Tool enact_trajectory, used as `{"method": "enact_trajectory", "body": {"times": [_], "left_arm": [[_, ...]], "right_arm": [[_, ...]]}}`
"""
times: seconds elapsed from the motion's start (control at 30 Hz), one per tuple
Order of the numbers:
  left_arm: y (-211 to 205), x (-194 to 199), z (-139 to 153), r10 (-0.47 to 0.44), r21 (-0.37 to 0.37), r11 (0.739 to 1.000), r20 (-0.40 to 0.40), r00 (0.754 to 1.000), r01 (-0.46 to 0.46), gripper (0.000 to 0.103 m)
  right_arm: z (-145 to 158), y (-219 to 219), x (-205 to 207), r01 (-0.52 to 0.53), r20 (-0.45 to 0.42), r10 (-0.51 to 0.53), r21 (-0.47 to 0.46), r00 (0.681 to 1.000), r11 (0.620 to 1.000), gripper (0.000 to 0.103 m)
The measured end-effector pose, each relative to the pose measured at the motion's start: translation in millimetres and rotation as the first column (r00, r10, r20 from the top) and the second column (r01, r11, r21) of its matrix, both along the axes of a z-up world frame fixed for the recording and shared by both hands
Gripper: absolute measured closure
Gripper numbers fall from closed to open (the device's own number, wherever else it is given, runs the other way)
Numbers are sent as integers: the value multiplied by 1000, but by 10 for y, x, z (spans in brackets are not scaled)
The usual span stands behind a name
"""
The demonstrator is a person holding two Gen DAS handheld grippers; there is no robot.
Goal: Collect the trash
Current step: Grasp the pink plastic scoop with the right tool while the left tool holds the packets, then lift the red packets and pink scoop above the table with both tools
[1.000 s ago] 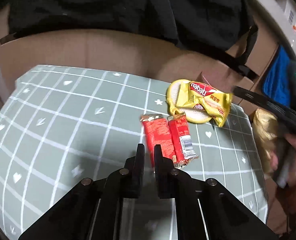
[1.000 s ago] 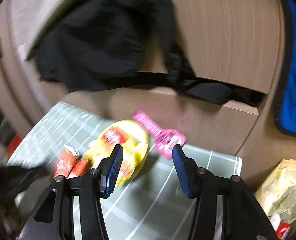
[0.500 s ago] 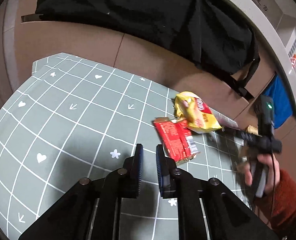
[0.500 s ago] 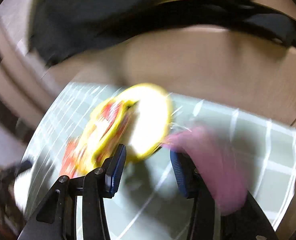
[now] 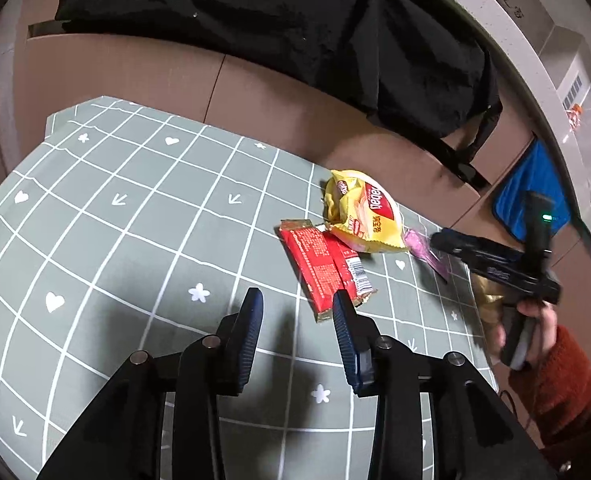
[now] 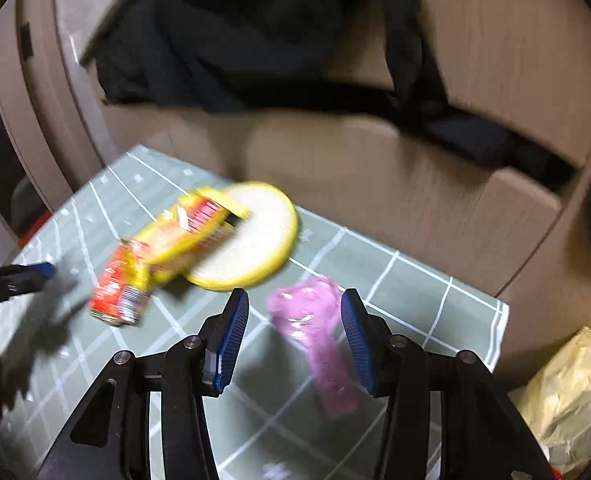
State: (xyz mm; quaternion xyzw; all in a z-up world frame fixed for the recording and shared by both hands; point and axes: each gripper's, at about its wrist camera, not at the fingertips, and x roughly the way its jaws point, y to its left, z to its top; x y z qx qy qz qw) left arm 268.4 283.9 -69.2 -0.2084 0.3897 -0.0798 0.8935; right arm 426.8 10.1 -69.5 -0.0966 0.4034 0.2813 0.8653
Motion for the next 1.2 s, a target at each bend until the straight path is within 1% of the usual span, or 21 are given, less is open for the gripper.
{"method": "enact_trajectory", "body": {"times": [0.13,0.2,0.23,0.33,0.43,0.47,0.53,0.57,0.67,0.7,0.77,0.8,0.9,1.0,1.07,1.17,1.2], "left_arm": [[-72,61,-21,6,22,1000,-22,1000,-6,65],[-100,94,-22,17,23,1000,-29,999,-16,63],[-130,116,-12,21,19,1000,-22,1000,-21,63],[-215,193,3,39,20,999,5,999,-39,58],[-335,364,-42,39,12,999,-15,999,-39,52],[-385,431,-63,38,25,999,-26,999,-37,50],[-496,581,-114,64,90,994,-58,996,-58,50],[-530,633,-134,75,104,992,-66,995,-68,50],[-598,758,-187,117,111,988,-85,990,-107,50],[-625,787,-198,126,121,986,-85,988,-116,48],[-728,860,-236,126,166,980,-93,988,-109,47],[-769,891,-267,119,183,978,-102,988,-99,45],[-866,937,-288,108,254,964,-82,991,-84,44],[-844,928,-282,115,257,962,-90,989,-88,44],[-903,947,-277,122,300,950,-106,987,-85,43],[-1071,995,-294,132,387,919,-121,984,-76,37],[-1104,1005,-296,132,400,914,-117,984,-75,36]], "right_arm": [[-151,98,197,-8,1,8,-62,1000,998,59],[-175,149,222,-16,2,17,-72,1000,997,65],[-172,159,219,-29,-14,29,-54,999,998,65],[-106,140,90,-45,-18,46,15,999,999,66],[21,-12,-134,-23,-25,25,105,999,994,66],[59,-45,-228,-15,-28,19,131,999,991,66],[132,-158,-406,-4,-27,9,171,1000,985,66],[169,-220,-512,1,-25,4,187,1000,982,66],[236,-382,-774,8,-1,-8,209,1000,978,65],[253,-440,-854,13,8,-15,211,1000,977,65],[226,-549,-938,24,5,-25,221,1000,975,65],[220,-573,-957,28,-2,-28,230,1000,973,65],[132,-619,-1013,51,-33,-44,258,999,965,65],[121,-695,-1069,61,-42,-51,283,998,957,65],[128,-786,-1115,63,-41,-53,298,998,953,65],[105,-799,-1146,70,-54,-56,324,997,944,65],[101,-796,-1152,71,-59,-55,331,997,941,65]]}}
